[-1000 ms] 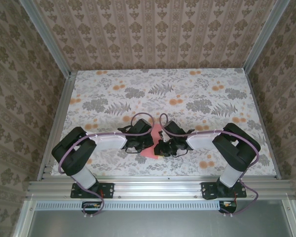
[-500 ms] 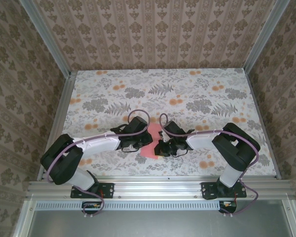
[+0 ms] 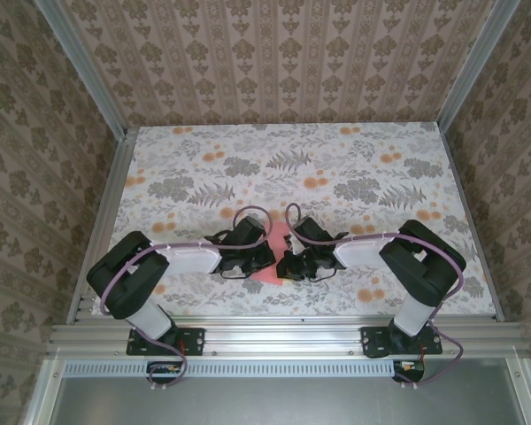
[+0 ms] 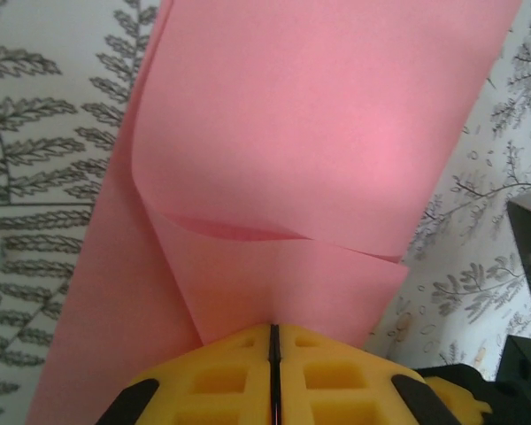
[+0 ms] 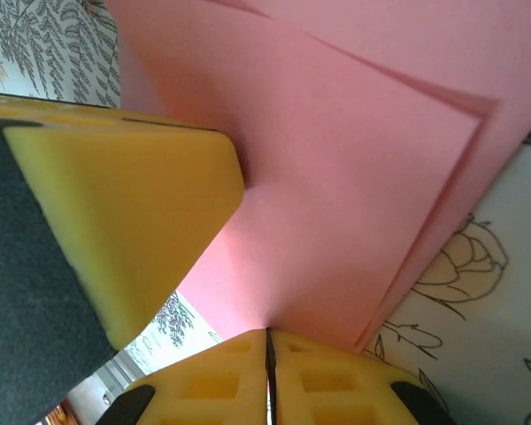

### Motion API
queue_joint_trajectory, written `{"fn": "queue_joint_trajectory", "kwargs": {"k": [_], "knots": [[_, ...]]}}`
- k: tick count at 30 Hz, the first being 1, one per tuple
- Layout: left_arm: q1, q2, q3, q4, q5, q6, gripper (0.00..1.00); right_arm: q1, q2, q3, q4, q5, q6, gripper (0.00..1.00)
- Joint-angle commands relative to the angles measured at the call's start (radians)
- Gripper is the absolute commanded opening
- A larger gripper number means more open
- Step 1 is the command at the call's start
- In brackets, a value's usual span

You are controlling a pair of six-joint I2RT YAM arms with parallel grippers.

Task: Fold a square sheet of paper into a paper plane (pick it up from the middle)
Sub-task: Fold the triangle a second time at the center of the table.

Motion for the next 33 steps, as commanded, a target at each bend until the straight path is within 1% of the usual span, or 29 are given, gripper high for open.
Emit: {"fn": "queue_joint_trajectory", "kwargs": {"k": [1,10,18,33], "knots": [[0.027,0.022,-0.043,0.07,-0.001,-0.01,0.1,0.005,0.053,-0.027,-0.064,0.072,0.008,0.11],[0.074,0.004,-0.044,0.028,-0.03,0.031,0.12,0.007,0.059,-0.038,-0.096,0.086,-0.005,0.09],[0.105,-0.002,-0.034,0.024,-0.023,0.059,0.14,0.007,0.059,-0.029,-0.136,0.095,-0.027,0.08],[0.203,0.031,-0.026,0.029,0.014,0.111,0.14,0.007,0.059,-0.027,-0.151,0.089,-0.031,0.08]]}}
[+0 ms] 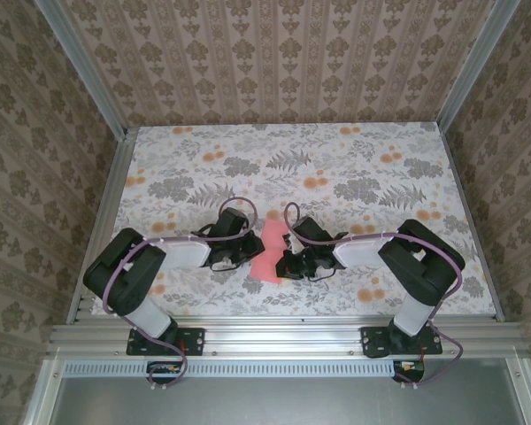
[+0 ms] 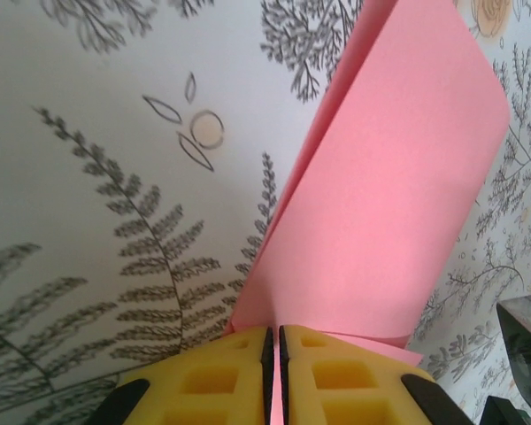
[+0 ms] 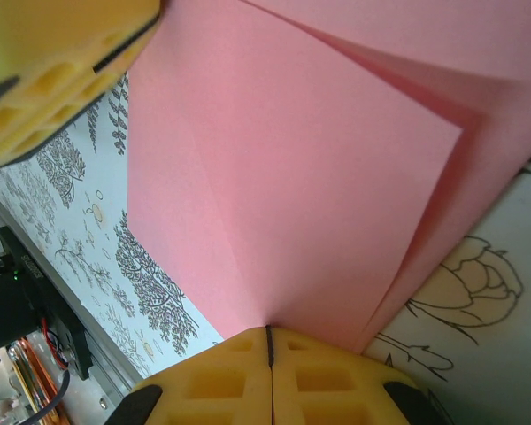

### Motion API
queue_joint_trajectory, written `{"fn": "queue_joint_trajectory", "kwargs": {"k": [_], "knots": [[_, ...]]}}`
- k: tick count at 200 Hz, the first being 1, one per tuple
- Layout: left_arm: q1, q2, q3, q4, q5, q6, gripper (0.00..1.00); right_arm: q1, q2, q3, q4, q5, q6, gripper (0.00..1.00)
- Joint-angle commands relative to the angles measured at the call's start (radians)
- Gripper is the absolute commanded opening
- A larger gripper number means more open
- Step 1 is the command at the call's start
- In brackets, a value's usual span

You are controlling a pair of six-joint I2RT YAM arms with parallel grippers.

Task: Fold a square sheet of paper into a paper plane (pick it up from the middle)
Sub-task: Fold the triangle a second time at the center of the table.

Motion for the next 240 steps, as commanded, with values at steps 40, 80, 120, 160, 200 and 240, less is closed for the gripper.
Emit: {"fn": "queue_joint_trajectory", "kwargs": {"k": [40,80,120,160,200,240], "knots": [[0.075,0.045,0.025,-0.072,-0.042,0.055,0.14,0.007,0.051,-0.022,-0.17,0.084,-0.01,0.08],[0.122,0.026,0.029,-0.103,-0.025,0.08,0.15,0.007,0.051,-0.011,-0.18,0.083,-0.012,0.08],[0.121,-0.079,0.077,-0.213,-0.034,0.117,0.16,0.009,0.049,-0.002,-0.18,0.084,-0.01,0.08],[0.048,-0.164,0.095,-0.252,-0.03,0.096,0.17,0.009,0.049,0.006,-0.179,0.084,-0.01,0.08],[-0.033,-0.099,0.105,-0.21,-0.015,0.058,0.15,0.01,0.046,0.009,-0.168,0.084,-0.004,0.09],[-0.049,0.002,0.089,-0.113,0.005,0.031,0.13,0.011,0.042,0.016,-0.171,0.085,-0.005,0.09]]}}
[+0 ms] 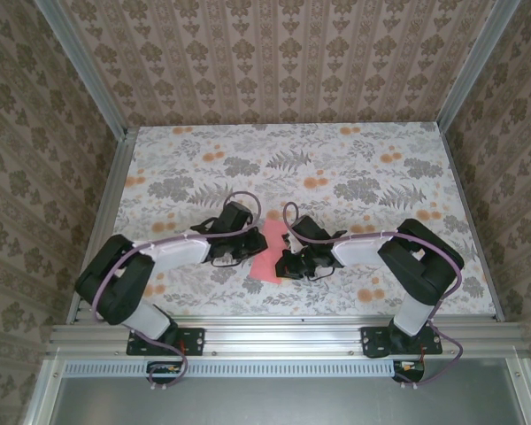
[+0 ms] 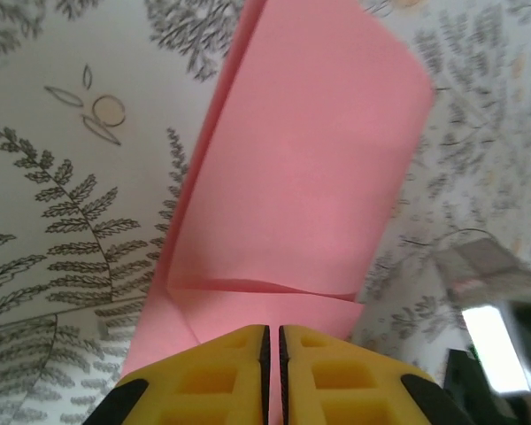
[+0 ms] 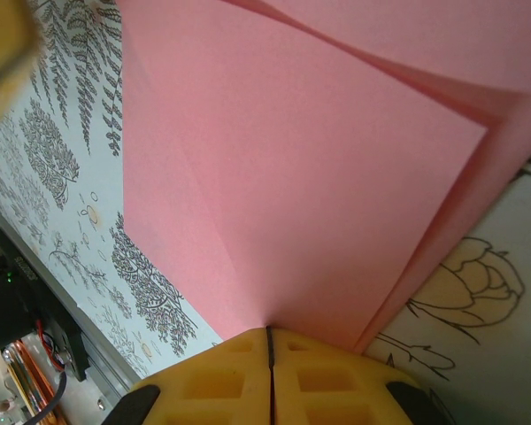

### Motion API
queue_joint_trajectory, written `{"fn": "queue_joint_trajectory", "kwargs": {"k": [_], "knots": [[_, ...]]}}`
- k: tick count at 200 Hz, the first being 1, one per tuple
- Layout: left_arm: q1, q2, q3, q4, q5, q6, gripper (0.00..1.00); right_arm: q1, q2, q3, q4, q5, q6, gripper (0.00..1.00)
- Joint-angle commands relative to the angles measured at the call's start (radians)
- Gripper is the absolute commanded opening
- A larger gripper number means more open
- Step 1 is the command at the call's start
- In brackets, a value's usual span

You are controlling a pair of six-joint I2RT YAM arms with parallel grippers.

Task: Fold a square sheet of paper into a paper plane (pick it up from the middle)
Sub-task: Fold the triangle a second time at the center of the table.

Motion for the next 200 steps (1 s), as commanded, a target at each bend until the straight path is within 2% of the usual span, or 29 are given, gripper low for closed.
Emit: {"fn": "queue_joint_trajectory", "kwargs": {"k": [1,45,105,200], "knots": [[-0.004,0.052,-0.001,0.055,0.01,-0.024,0.13,0.008,0.037,-0.01,-0.129,0.076,-0.003,0.09],[-0.001,0.119,0.003,0.045,-0.019,-0.014,0.12,0.008,0.006,0.013,-0.139,0.069,-0.002,0.11],[-0.018,0.123,-0.022,0.041,-0.035,-0.02,0.11,0.015,-0.043,0.092,-0.124,0.031,0.034,0.12],[-0.021,0.119,-0.022,0.031,-0.042,-0.014,0.11,0.016,0.102,0.207,-0.153,0.068,0.044,0.11]]}}
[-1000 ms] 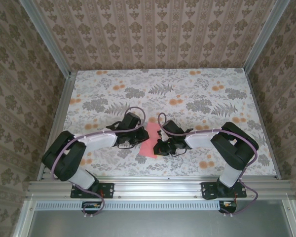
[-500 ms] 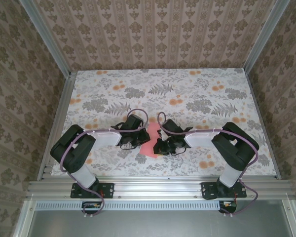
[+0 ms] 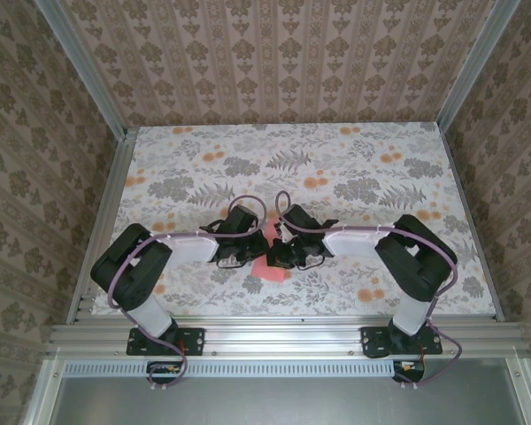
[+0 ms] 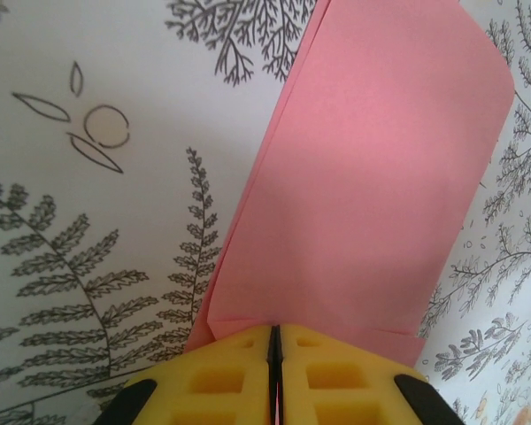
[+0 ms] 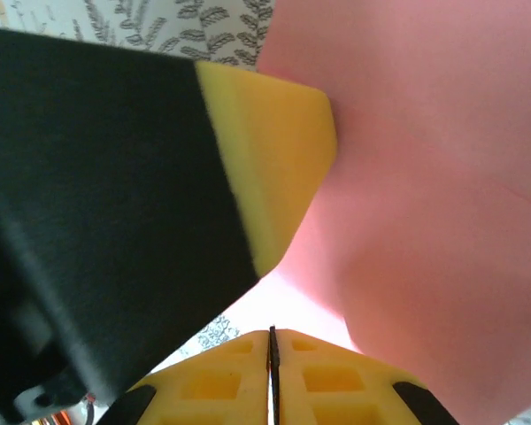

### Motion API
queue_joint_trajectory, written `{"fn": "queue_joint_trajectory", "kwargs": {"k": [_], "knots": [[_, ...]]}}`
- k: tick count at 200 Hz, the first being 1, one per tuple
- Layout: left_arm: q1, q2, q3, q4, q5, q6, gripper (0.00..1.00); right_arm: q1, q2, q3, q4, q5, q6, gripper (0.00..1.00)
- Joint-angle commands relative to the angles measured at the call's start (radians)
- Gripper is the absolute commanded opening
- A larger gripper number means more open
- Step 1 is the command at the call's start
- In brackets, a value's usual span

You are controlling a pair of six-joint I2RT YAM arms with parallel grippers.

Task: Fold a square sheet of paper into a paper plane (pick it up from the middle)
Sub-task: Fold the triangle a second time at the center of the table.

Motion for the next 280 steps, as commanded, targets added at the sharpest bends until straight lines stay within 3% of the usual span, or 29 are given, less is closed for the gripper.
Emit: {"fn": "queue_joint_trajectory", "kwargs": {"k": [1,47,280], "knots": [[-0.007,0.023,-0.021,-0.047,-0.024,-0.006,0.11,0.005,0.051,0.033,-0.044,0.032,0.017,0.11],[-0.007,0.024,-0.024,-0.052,-0.03,-0.005,0.11,0.005,0.084,-0.012,-0.057,0.034,0.03,0.11],[-0.007,0.035,-0.018,-0.086,-0.041,0.004,0.11,0.004,-0.098,-0.195,-0.014,-0.004,0.109,0.14]]}}
